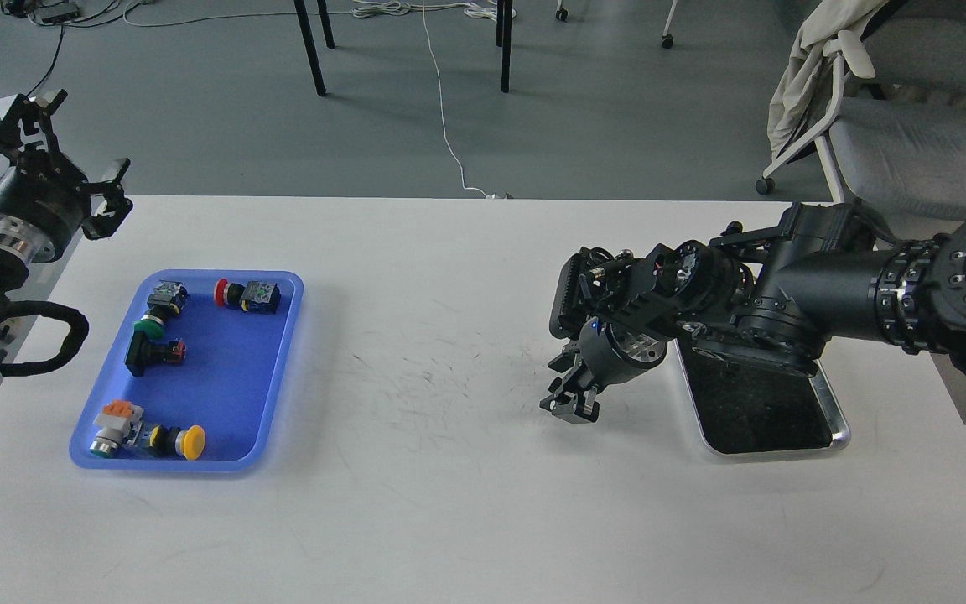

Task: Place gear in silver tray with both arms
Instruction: 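Lower the right gripper and grasp the black gear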

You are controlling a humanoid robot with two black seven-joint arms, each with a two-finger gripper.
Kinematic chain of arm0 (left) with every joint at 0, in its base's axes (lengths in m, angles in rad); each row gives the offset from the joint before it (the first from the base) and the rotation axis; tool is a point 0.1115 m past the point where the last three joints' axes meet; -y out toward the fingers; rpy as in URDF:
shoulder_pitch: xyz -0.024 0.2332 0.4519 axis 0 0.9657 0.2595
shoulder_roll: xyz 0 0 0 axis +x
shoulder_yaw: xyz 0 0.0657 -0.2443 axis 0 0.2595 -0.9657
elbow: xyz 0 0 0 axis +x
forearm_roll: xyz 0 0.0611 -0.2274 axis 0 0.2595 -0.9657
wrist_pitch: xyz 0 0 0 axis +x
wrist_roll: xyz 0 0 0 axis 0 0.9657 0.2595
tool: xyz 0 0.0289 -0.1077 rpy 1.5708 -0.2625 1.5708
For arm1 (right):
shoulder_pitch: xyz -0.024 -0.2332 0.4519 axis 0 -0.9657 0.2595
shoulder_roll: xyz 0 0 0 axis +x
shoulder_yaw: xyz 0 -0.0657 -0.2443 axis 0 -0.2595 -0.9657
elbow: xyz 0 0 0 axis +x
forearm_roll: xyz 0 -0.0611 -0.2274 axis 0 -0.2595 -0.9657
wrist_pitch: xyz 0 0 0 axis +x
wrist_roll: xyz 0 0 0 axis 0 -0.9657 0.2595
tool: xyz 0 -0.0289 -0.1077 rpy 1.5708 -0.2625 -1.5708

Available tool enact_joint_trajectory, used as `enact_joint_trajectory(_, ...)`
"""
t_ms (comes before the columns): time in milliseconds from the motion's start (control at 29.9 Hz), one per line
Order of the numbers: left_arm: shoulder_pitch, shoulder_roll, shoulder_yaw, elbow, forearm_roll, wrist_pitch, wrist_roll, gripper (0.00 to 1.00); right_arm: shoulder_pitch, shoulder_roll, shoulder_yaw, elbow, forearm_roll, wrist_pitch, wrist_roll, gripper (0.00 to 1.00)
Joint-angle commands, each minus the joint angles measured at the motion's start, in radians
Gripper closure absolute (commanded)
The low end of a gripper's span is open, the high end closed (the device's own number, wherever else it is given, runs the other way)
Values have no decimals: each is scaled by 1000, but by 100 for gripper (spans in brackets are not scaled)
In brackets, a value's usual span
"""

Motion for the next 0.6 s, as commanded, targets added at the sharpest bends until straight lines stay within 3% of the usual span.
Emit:
enact_joint_trajectory(0, 3, -2, 0, 0, 0, 0, -2, 1, 0, 0, -1, -2, -2, 1, 0, 50)
enact_joint_trajectory(568, 14, -2, -1, 0, 0, 0, -3, 1, -9, 0, -26, -24, -8, 1, 0, 61)
